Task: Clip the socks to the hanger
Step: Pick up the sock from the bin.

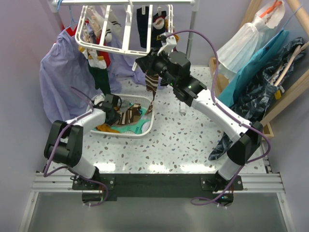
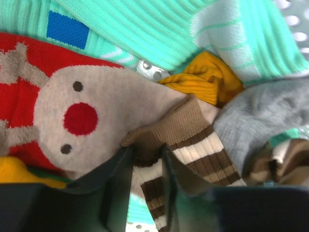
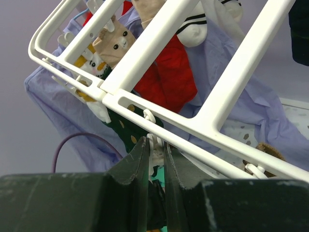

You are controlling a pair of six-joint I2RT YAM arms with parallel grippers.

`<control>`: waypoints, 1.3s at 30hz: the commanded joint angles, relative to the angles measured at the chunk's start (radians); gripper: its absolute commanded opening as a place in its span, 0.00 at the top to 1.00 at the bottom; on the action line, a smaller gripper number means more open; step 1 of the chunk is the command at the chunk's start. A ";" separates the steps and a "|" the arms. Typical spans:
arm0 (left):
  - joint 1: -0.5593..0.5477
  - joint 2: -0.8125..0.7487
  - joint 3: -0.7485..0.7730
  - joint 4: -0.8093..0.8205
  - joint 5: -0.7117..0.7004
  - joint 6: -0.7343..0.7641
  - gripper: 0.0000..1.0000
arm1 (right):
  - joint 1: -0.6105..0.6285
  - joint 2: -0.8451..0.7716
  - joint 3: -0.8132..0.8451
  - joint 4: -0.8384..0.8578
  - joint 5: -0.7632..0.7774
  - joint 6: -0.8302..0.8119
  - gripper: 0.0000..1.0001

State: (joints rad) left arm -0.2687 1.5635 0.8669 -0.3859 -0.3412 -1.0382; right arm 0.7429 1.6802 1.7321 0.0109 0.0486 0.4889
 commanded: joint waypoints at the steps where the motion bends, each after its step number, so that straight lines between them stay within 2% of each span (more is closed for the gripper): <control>1: 0.002 0.036 0.015 0.027 -0.039 -0.023 0.82 | -0.002 -0.025 -0.009 0.018 -0.023 -0.009 0.87; 4: 0.002 0.000 0.026 0.016 -0.047 0.004 0.98 | -0.005 -0.030 -0.011 0.017 -0.019 -0.018 0.87; 5: 0.002 -0.031 0.032 -0.004 -0.054 0.030 1.00 | -0.005 -0.031 -0.012 0.017 -0.019 -0.015 0.87; 13: -0.001 -0.226 0.073 -0.083 -0.148 0.108 1.00 | -0.005 -0.040 -0.016 0.020 -0.013 -0.018 0.87; 23: -0.030 -0.404 0.103 -0.116 -0.160 0.196 1.00 | -0.010 -0.043 -0.011 0.017 -0.016 -0.021 0.87; 30: -0.030 -0.370 0.009 -0.055 -0.070 0.196 0.92 | -0.010 -0.051 -0.023 0.020 -0.019 -0.013 0.87; 35: -0.032 -0.318 -0.019 0.051 0.027 0.221 0.90 | -0.011 -0.057 -0.028 0.021 -0.016 -0.013 0.87; 39: -0.032 -0.295 -0.020 0.073 0.054 0.224 0.81 | -0.010 -0.057 -0.031 0.023 -0.019 -0.012 0.87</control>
State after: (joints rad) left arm -0.2970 1.2591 0.8516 -0.4072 -0.3405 -0.8410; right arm 0.7341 1.6600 1.7103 0.0216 0.0349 0.4854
